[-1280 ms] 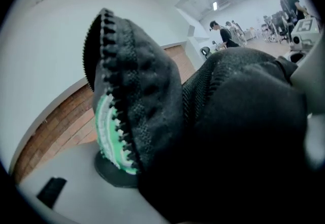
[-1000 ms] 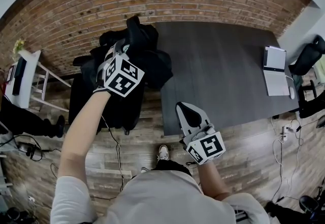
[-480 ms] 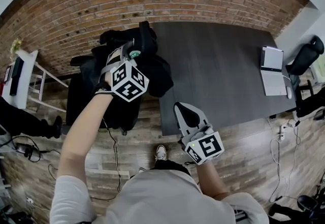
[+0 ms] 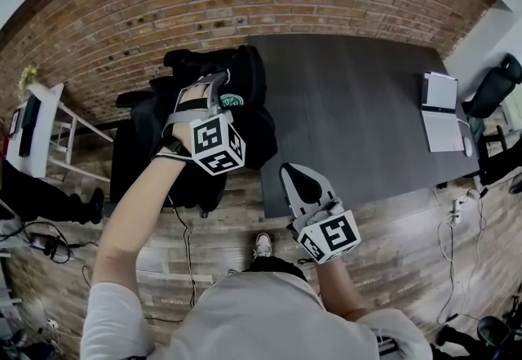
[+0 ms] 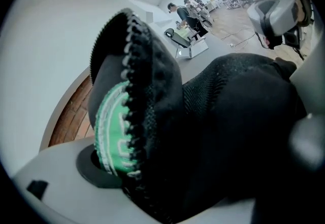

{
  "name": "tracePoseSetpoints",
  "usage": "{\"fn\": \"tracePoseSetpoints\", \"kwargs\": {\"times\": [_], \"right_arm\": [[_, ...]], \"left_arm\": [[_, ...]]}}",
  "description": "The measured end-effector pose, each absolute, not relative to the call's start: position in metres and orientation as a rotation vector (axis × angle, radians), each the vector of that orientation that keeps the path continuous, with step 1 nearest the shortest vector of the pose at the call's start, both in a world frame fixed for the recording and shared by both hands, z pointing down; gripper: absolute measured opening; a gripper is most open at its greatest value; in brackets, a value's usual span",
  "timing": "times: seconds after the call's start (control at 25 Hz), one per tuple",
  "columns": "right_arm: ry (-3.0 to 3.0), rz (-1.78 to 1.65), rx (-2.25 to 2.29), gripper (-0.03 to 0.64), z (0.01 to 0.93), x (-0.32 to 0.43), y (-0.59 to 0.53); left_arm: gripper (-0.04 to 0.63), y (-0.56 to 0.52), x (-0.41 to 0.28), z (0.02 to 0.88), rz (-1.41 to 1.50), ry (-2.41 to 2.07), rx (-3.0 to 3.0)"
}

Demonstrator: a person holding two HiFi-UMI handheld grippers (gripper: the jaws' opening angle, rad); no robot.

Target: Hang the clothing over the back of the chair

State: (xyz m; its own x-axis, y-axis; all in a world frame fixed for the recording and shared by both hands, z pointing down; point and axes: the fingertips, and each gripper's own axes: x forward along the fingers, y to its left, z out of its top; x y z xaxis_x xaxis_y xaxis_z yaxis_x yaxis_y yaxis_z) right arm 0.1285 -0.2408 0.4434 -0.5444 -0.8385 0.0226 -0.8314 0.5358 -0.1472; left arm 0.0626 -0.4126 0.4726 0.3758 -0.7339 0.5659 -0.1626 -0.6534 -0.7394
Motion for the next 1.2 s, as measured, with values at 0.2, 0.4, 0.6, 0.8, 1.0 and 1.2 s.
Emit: {"fn": "tracePoseSetpoints", "kwargs": {"times": [0.2,0.4,0.6,0.8,1.0,1.2], "right_arm": [[2.696,-0.221,-1.482,0.018,0.444,0.132,-0.242],[2.691,-0.226,-1.482,0.018,0.446,0.135,-0.244],[2.684,-0.228,-1.488,0.018,0.446,0.137,-0.244],[2.678,-0.23,-1.494,0.018,0.446,0.142,-0.244],[2.674,-0.23,-1.494,0.018,0.446,0.145,-0.244],[2.668,-0.228,-1.495,0.018,0.444,0.147,-0.242]], "left_arm": [[0.492,-0.408,0.066,0.477,-1.273,0.716,-1.925],[0.492,-0.404,0.07,0.481,-1.315,0.654,-1.84],[0.492,-0.401,0.073,0.48,-1.356,0.607,-1.762],[0.492,-0.393,0.075,0.474,-1.408,0.583,-1.727],[0.491,-0.381,0.076,0.476,-1.5,0.546,-1.835],[0.491,-0.371,0.078,0.47,-1.521,0.51,-1.854]]}}
